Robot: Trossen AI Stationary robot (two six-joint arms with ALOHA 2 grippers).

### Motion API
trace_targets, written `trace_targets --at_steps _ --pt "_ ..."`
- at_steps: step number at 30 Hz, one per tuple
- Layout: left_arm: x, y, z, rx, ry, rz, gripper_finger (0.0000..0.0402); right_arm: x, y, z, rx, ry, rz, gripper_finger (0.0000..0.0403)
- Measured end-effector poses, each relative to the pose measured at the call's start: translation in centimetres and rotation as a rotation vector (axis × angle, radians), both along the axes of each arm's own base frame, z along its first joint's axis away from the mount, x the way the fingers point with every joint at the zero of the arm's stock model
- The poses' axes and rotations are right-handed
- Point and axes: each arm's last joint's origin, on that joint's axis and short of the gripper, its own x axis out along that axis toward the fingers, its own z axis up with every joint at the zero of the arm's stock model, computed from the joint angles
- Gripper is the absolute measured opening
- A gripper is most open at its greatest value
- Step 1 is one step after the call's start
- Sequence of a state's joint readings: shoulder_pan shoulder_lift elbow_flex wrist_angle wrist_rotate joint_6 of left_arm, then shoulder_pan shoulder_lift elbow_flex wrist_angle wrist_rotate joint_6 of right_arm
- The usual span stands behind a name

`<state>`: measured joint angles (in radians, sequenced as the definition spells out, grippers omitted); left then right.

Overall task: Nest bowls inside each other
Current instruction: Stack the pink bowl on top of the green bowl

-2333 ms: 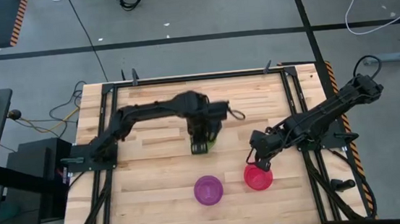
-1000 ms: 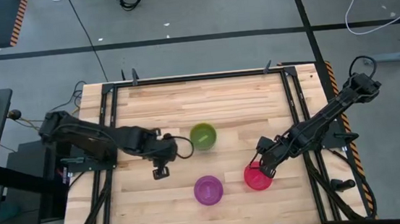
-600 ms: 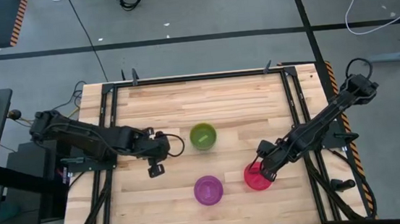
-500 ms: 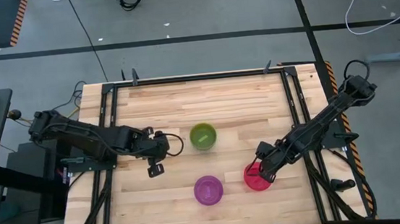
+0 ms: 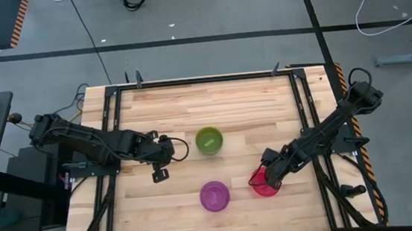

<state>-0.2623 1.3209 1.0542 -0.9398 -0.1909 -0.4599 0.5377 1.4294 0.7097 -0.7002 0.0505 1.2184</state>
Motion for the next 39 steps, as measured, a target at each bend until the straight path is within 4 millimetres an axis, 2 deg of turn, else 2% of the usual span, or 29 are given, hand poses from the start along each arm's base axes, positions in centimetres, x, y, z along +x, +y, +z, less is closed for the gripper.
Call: trace_targets --at_steps 3,9,23,33,39 --pt "0.0 0.0 0.0 0.008 -0.003 0.003 0.0083 0.2 -0.3 0.0 -0.002 -0.002 -0.002 0.0068" --pt "0.0 0.1 0.0 0.031 -0.008 0.011 0.0072 0.7 -1.1 0.1 -0.011 -0.013 0.017 0.0010" --pt "0.0 0.1 0.0 0.050 -0.008 -0.009 0.0064 1.8 -4.2 0.6 -0.059 -0.038 0.124 0.0004" --pt "0.0 0.2 0.0 0.075 -0.008 -0.027 0.0056 4.2 -7.3 4.1 -0.136 -0.162 0.224 0.0002" --pt "0.0 0.2 0.0 0.092 -0.011 -0.021 0.0053 6.2 -9.7 7.4 -0.199 -0.258 0.265 0.0001"
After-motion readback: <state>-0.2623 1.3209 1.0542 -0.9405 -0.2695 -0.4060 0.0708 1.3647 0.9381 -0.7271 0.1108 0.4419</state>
